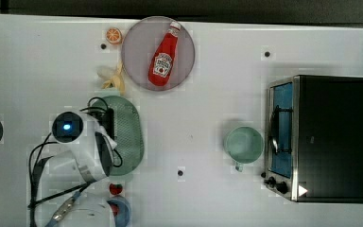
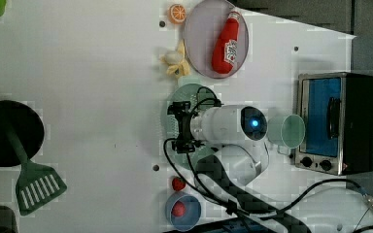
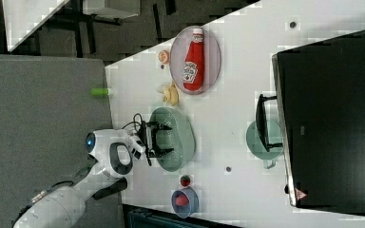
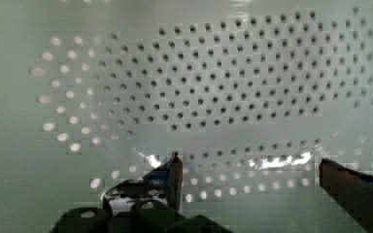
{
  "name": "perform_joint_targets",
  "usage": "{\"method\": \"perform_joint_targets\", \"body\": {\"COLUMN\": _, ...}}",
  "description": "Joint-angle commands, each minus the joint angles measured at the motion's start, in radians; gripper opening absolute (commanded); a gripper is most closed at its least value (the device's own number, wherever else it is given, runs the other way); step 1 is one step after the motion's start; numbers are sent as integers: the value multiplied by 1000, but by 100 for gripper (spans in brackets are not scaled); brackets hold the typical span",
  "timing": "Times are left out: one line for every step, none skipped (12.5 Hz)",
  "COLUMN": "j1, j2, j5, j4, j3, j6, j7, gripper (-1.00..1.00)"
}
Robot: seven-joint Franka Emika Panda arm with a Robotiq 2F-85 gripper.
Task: Drag strainer right to left.
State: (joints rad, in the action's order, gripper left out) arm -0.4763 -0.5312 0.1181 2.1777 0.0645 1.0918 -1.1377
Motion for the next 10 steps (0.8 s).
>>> {"method": "perform_joint_targets", "body": {"j1": -50, "j2": -26, "j5": -2, "j4": -71, "j3": -2, "j6": -21, "j7": -132, "gripper": 100}}
{"method": "perform_joint_targets", "body": {"j1": -65, "j2": -38, "j5": -2, "j4": -92, "j3": -2, "j6": -25, "j7": -150, "gripper": 100}}
{"method": "perform_joint_targets", "body": {"j1": -78, "j2": -51, "j5": -2, "j4": -113, "j3": -2, "j6": -30, "j7": -163, "gripper": 100}}
{"method": "perform_joint_targets", "body": {"j1": -90, "j2": -64, "j5": -2, "j4": -137, "j3": -2, "j6": -36, "j7": -171, "gripper": 100}}
{"method": "perform_joint_targets", "body": {"j1": -101, "j2": -77, "j5": -1, "j4": -157, "j3": -3, "j6": -43, "j7": -178, "gripper": 100}}
{"method": "perform_joint_targets", "body": {"j1": -109, "j2": -89, "j5": -1, "j4": -179, "j3": -3, "j6": -52, "j7": -192, "gripper": 100}}
{"method": "perform_joint_targets", "body": {"j1": -117, "j2": -100, "j5": 1, "j4": -198, "j3": -2, "j6": -60, "j7": -213, "gripper": 100}}
{"method": "perform_joint_targets", "body": {"j1": -126, "j2": -109, "j5": 1, "j4": -216, "j3": -2, "j6": -66, "j7": -233, "gripper": 100}}
{"method": "perform_joint_targets", "body": {"j1": -135, "j2": -117, "j5": 1, "j4": -230, "j3": -2, "j6": -70, "j7": -247, "gripper": 100}}
{"method": "perform_joint_targets", "body": {"j1": -141, "j2": -123, "j5": 1, "j4": -241, "j3": -2, "j6": -70, "j7": -249, "gripper": 100}}
